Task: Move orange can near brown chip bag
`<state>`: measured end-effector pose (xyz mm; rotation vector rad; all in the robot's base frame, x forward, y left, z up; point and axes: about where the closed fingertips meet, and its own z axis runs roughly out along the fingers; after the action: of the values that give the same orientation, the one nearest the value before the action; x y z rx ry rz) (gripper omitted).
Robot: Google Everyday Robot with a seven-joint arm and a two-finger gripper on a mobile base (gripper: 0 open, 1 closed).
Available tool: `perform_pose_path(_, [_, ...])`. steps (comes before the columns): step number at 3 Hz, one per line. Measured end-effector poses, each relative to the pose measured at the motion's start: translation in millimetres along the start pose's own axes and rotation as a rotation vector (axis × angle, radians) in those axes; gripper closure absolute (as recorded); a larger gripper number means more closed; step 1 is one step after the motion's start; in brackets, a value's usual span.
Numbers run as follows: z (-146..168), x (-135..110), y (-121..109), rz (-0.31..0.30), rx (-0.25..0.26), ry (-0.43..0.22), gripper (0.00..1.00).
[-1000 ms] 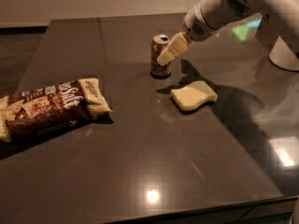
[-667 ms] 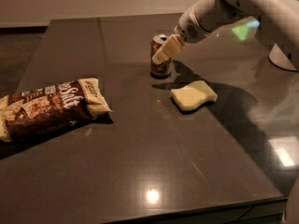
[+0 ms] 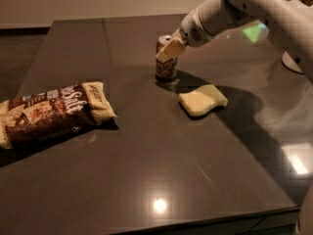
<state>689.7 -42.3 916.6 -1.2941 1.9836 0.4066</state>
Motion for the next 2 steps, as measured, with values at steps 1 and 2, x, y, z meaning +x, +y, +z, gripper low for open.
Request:
perform_pose_path(1, [-8.6, -7.0, 12.4, -0.028, -0.017, -0.024, 0.95])
perform_pose_path(2, [-9.8, -31.9, 57.7, -0.129, -0.094, -0.062, 1.00])
